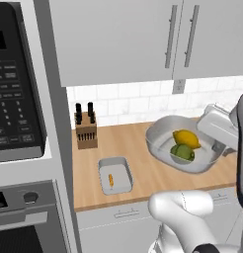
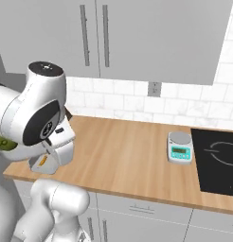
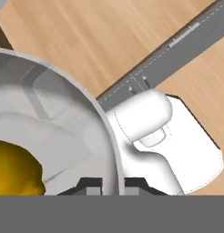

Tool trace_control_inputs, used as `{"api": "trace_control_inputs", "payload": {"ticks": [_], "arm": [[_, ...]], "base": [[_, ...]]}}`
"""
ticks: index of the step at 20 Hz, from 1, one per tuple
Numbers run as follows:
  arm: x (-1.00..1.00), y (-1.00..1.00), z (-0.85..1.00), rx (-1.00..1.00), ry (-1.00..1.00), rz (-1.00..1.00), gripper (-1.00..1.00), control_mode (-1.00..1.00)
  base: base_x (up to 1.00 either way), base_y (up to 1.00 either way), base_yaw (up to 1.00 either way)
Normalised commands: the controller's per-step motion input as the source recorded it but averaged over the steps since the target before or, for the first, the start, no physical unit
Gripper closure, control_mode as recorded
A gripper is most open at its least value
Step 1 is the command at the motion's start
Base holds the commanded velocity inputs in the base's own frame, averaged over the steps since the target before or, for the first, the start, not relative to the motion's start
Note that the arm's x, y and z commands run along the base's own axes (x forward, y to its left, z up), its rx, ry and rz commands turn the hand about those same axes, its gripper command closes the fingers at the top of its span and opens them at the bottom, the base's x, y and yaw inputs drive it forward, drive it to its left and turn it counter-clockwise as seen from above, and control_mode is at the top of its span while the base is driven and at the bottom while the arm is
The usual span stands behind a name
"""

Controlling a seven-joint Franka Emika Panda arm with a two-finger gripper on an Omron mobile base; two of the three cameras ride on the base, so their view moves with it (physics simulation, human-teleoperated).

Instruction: Take the meat container that has the shrimp and place it on the second highest rack of the freezer. Then take the vegetable container that has the lemon and lime and place it on the highest rack of the freezer.

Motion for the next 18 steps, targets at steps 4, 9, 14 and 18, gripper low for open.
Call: {"api": "trace_control_inputs", "payload": {"ticks": [4, 9, 14, 18], "arm": [[-0.05, -0.01, 0.0, 0.01, 0.0, 0.0, 1.0, 1.0], [0.0, 0.0, 0.0, 0.0, 0.0, 0.0, 1.0, 1.0], [0.0, 0.0, 0.0, 0.0, 0.0, 0.0, 1.0, 1.0], [0.0, 0.0, 0.0, 0.0, 0.0, 0.0, 1.0, 1.0]], "base": [[-0.26, 0.0, 0.01], [-0.91, 0.24, 0.0], [-0.78, 0.66, 0.0], [-0.2, 1.0, 0.0]]}}
